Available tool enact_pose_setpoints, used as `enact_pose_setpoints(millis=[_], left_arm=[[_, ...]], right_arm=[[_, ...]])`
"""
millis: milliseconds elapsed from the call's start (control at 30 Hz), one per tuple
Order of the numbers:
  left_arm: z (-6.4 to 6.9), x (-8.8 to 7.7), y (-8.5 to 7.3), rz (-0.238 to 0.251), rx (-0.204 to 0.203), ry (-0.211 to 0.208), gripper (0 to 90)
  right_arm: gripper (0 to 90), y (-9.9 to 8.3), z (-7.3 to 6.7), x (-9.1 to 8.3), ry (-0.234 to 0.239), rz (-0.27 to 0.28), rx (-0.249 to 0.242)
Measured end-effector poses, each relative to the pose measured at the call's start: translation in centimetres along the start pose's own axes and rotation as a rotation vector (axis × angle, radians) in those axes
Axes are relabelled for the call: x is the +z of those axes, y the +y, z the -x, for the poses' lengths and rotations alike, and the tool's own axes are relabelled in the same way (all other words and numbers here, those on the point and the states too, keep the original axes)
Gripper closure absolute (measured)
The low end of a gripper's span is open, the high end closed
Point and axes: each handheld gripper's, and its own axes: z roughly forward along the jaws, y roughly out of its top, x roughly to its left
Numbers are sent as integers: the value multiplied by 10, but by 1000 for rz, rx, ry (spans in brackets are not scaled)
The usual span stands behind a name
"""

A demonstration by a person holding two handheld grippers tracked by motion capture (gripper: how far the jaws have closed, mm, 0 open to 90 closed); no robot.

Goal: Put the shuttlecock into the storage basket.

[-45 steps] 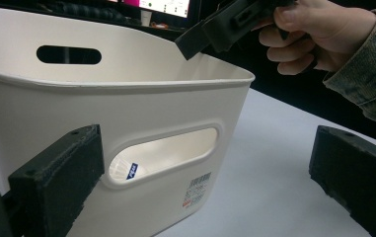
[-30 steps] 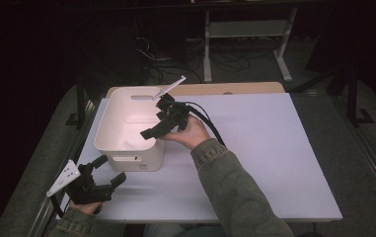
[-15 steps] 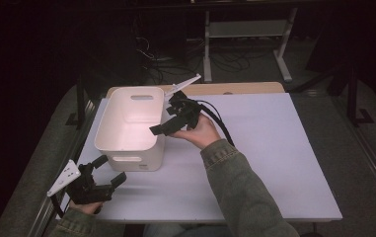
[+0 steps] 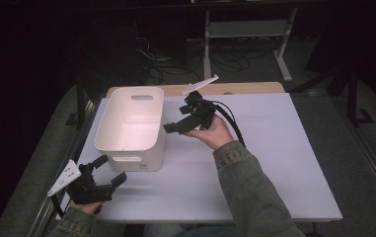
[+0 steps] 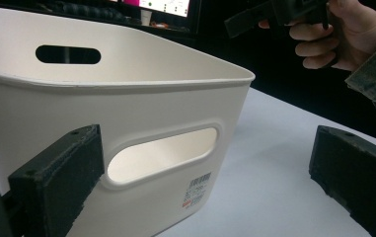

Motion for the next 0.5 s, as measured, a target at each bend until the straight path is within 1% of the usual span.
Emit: enact_pose_setpoints(millis=[33,67,167,200,267,300,333,367,433,467,500], left_arm=[[0,0,0,5,-6,0,0],[2,2,0,20,-22,-3,0],[1,1,0,9,-10,-3,0],[0,0,0,4,-3,-3,0],[0,0,0,0,-2,0,0],[0,0,0,1,-3,0,0],[0,1,0,4,-4,0,0],[1,2,0,16,-17,-2,0],[2,2,0,21,-22,-3,0],[0,1,0,4,-2,0,0],[0,1,0,5,-2,0,0]], right_arm=[[0,-2,2,-1,3,4,1],[0,-3,3,-3,9,8,11],[0,-7,5,-7,6,14,20],[0,-8,6,-8,4,17,17],[0,-11,7,-9,5,23,20],[0,-12,7,-10,4,23,24],[0,-14,9,-11,1,24,16],[0,-15,9,-11,2,22,17],[0,-18,11,-13,3,23,15],[0,-20,12,-14,6,21,26],[0,-22,13,-15,6,22,19]])
